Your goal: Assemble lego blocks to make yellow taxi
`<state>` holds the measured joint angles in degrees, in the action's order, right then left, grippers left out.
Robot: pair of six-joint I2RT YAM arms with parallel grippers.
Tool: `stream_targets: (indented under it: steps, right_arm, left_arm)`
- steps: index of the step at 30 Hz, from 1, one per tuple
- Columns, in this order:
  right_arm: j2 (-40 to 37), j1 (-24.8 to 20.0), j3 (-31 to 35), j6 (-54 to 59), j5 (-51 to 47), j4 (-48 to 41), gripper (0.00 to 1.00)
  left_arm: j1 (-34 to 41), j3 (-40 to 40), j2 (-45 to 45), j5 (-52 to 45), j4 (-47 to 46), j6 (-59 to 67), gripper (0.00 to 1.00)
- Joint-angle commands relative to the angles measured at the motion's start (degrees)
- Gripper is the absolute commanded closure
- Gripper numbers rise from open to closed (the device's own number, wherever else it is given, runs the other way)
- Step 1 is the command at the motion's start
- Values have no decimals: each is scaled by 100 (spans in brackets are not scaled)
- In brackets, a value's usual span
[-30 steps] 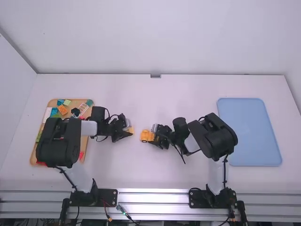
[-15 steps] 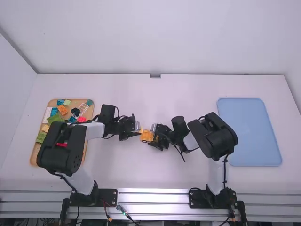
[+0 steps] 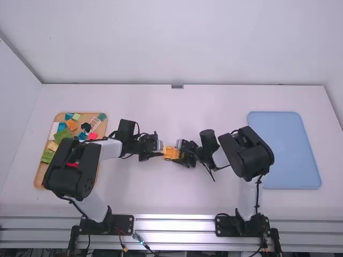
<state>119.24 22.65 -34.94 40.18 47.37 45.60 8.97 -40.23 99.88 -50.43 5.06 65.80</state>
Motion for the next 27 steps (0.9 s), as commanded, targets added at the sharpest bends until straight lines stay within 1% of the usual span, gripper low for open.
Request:
stream_targets:
  steps: [1,5,8,14,21,27]
  right_arm:
    - [76,-66,83,256,350,0,48]
    - [76,-66,74,330,341,-122,47]
    - [76,-57,-55,654,343,-579,48]
    - [76,-66,-258,684,341,-992,48]
    - [76,-55,-249,870,365,-1005,48]
    - [76,-46,-256,874,363,-1008,48]
  left_arm:
    - [92,-35,-57,-378,-22,63,98]
    - [192,-35,-57,-286,-24,44,98]
    - [345,-35,-57,-247,-15,44,98]
    - [411,-33,-55,-111,-7,-105,98]
    - [457,-31,72,-157,87,-208,98]
    - [483,-33,223,-164,339,-597,98]
